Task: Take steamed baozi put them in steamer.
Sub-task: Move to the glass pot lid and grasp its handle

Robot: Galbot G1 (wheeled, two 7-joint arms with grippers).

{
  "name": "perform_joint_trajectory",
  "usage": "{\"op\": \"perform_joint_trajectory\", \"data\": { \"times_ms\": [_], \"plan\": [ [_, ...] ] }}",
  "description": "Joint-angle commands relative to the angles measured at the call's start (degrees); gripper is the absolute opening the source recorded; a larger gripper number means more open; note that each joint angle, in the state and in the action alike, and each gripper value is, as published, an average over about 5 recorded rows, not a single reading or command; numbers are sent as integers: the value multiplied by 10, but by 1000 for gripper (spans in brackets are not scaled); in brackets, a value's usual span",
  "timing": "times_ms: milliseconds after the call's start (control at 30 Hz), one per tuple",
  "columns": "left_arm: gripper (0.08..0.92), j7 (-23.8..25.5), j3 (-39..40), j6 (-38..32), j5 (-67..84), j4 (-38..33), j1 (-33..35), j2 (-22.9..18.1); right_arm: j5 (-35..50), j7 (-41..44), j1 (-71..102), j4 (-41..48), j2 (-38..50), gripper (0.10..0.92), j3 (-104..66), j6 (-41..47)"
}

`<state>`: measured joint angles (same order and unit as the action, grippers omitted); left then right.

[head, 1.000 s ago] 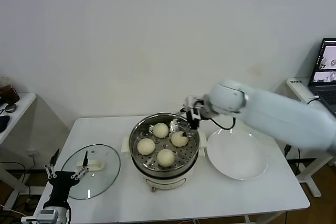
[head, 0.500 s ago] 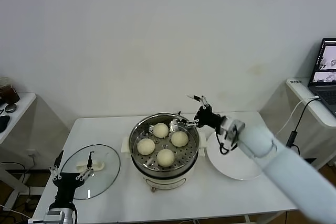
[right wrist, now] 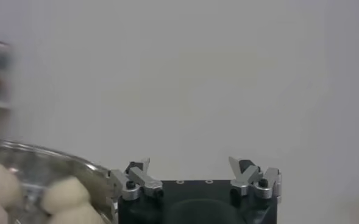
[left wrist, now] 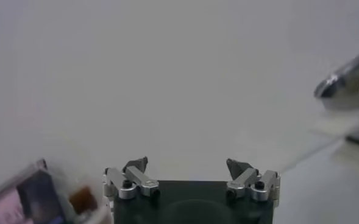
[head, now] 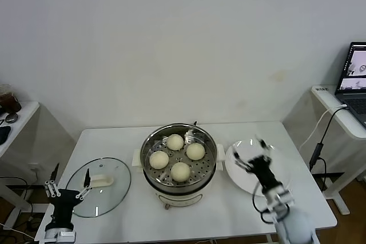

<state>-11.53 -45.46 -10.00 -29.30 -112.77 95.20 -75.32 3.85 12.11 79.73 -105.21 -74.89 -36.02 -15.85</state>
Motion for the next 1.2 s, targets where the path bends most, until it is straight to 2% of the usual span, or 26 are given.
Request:
{"op": "perform_joint_trajectory", "data": {
  "times_ms": [33, 200, 400, 567, 1200],
  "plan": [
    [823, -59, -30, -28, -392, 103, 9, 32, -7, -17, 129, -20, -108, 823, -157, 11],
    [823, -75, -16, -32, -463, 150, -2, 57, 15, -13, 143, -23, -108, 823, -166, 49],
    [823, -61, 25, -29, -505, 193, -34, 88, 27, -5, 150, -26, -107, 823, -161, 75],
    [823, -46, 38, -28, -517, 235, -85, 91, 20, -5, 153, -22, -110, 823, -148, 77],
    [823, -18, 68, -16, -508, 297, -199, 114, -17, -5, 147, 0, -118, 823, -129, 68]
  ]
}}
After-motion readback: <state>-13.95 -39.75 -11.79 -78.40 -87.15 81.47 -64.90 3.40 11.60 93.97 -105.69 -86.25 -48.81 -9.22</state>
